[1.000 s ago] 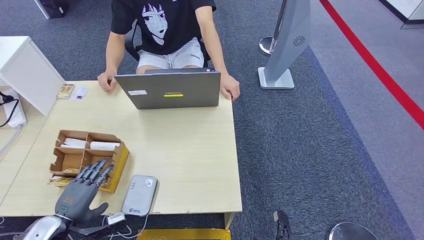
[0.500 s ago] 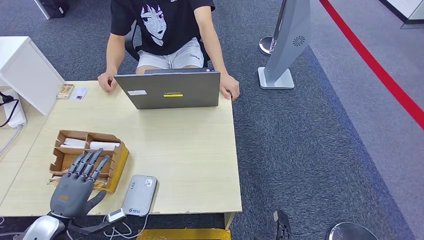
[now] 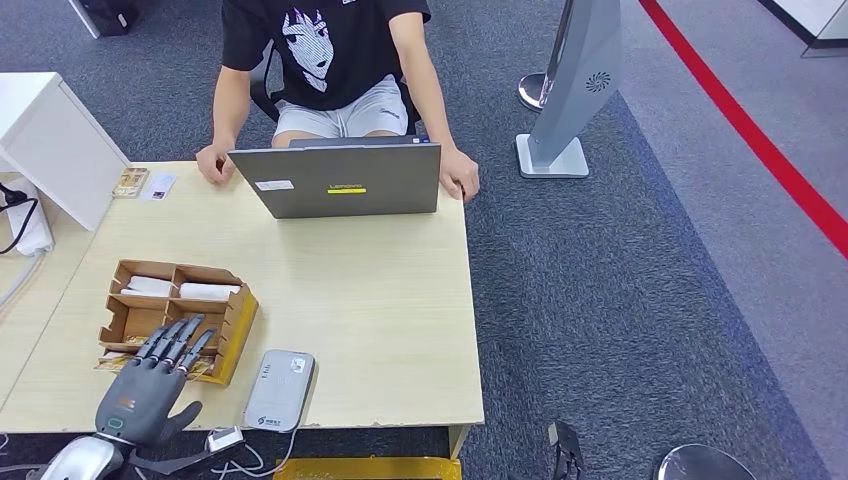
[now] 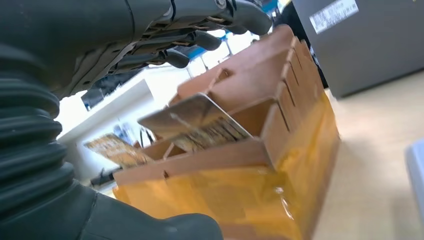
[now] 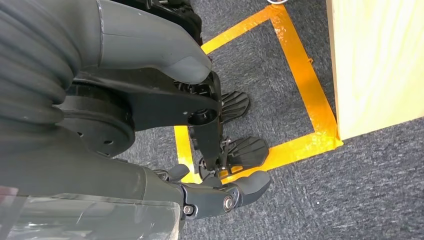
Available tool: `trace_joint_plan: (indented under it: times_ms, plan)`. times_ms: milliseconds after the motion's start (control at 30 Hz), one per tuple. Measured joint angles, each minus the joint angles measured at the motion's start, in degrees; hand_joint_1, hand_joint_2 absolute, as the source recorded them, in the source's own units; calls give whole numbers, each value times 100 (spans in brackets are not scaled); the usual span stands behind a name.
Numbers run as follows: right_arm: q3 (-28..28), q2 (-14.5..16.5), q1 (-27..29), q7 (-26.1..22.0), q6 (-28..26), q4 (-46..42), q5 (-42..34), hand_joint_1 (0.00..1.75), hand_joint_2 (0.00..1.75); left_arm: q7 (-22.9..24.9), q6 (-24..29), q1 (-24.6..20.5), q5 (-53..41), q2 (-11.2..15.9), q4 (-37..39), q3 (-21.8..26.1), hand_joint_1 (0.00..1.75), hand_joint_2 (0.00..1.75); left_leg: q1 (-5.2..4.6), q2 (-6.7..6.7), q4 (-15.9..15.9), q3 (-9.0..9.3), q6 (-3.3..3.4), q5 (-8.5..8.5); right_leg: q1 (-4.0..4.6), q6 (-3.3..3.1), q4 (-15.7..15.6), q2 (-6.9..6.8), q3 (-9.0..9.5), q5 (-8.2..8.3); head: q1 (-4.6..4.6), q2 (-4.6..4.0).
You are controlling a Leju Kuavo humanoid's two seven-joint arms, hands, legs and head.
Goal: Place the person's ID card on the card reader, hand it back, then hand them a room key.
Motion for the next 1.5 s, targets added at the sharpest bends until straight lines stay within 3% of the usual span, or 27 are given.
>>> trace_joint_plan:
  times_ms: [167, 1033, 1500]
  plan:
    - [-38, -4, 10, -4, -2, 0, 1, 0, 175, 54, 299, 45, -64, 65, -103, 3, 0, 175, 0, 0, 0, 0, 0, 0, 0, 0, 0, 0, 1, 0, 3, 0]
    - [-107, -13, 29, 6, -2, 0, 79, 0, 175, 309, 410, 170, -196, 192, -167, 365, 0, 175, 0, 0, 0, 0, 0, 0, 0, 0, 0, -1, 1, 0, 3, 0]
    - [-107, -13, 28, 17, -8, 0, 121, 0, 175, 192, 594, 98, -163, 151, 112, 489, 0, 175, 0, 0, 0, 0, 0, 0, 0, 0, 0, -1, 1, 0, 3, 0]
